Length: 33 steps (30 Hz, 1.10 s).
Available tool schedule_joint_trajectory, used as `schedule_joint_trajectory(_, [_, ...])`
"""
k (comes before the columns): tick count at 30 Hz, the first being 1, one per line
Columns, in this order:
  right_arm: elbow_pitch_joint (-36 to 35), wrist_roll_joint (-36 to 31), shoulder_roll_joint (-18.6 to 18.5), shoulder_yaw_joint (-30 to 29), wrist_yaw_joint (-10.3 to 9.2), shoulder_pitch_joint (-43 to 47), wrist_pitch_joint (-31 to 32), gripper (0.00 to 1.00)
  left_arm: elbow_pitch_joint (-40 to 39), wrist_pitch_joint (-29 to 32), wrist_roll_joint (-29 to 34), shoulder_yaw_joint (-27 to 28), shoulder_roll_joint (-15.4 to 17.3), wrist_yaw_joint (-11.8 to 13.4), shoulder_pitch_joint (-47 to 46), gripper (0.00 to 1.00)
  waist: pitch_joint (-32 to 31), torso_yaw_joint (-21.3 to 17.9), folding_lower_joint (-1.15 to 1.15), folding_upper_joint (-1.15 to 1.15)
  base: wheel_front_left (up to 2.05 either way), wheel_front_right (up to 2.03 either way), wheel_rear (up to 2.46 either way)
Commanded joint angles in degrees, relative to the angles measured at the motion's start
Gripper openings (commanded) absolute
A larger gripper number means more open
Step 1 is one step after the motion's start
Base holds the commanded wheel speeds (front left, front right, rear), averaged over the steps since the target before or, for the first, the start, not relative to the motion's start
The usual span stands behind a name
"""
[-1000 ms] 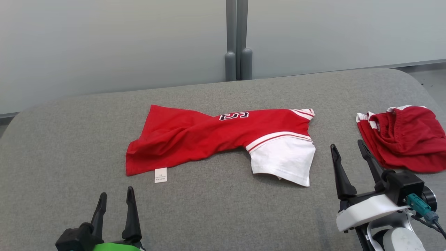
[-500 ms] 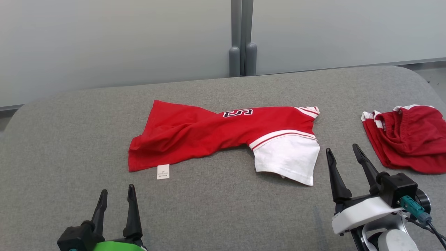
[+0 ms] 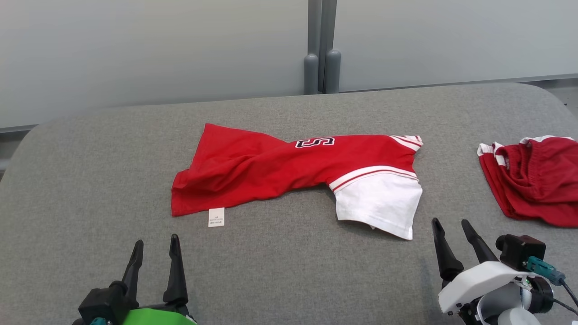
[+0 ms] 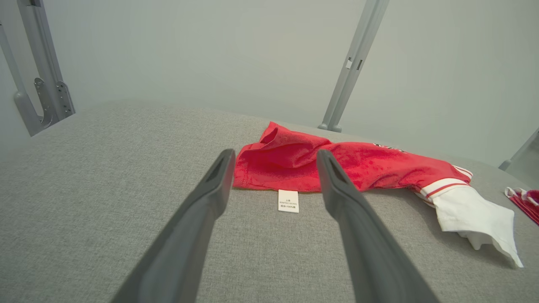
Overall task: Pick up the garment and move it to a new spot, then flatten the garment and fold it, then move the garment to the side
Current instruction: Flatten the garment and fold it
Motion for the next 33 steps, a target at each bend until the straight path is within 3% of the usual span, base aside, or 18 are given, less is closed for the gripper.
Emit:
schedule_joint_trajectory(1, [2.7,2.3,-0.1,-0.3,0.01,-1.4,0.6,1.00,0.4,-0.3,0.2,0.0,-0.1,-0.5,-1.3,1.00,0.8,0.7,0.00,0.28,0.00,0.00,0.00])
schedule_joint_trajectory(12, [19.3,6.7,-0.1,-0.9,0.00,-9.0,-0.7,1.00,0.9,-0.3,0.8,-0.5,-0.8,-0.7,-2.6,1.00,2.9,3.3,0.00,0.28,0.00,0.00,0.00])
schedule_joint_trajectory(26, [37.6,9.0,-0.2,2.7,0.00,-18.4,-4.5,1.00,1.8,-0.3,1.3,0.1,-1.1,-1.5,-3.2,1.00,3.6,5.7,0.00,0.28,0.00,0.00,0.00])
schedule_joint_trajectory(27, [38.7,9.1,-0.1,2.9,0.00,-18.9,-4.9,0.94,1.8,-0.3,1.3,0.2,-1.1,-1.5,-3.2,1.00,3.6,5.7,0.00,0.28,0.00,0.00,0.00])
schedule_joint_trajectory(29, [40.4,9.8,-0.1,3.5,0.00,-19.9,-5.8,0.61,1.9,-0.3,1.4,0.2,-1.1,-1.6,-3.1,1.00,3.5,5.8,0.00,0.28,0.00,0.00,0.00])
schedule_joint_trajectory(30, [41.1,10.4,-0.1,4.0,0.01,-20.3,-6.3,0.49,1.9,-0.3,1.4,0.2,-1.2,-1.6,-3.0,1.00,3.5,5.8,0.00,0.28,0.00,0.00,0.00])
schedule_joint_trajectory(33, [42.3,11.1,-0.1,5.0,0.00,-21.5,-8.3,0.33,1.9,-0.3,1.5,0.3,-1.2,-1.7,-2.7,1.00,3.3,5.8,0.00,0.28,0.00,0.00,0.00])
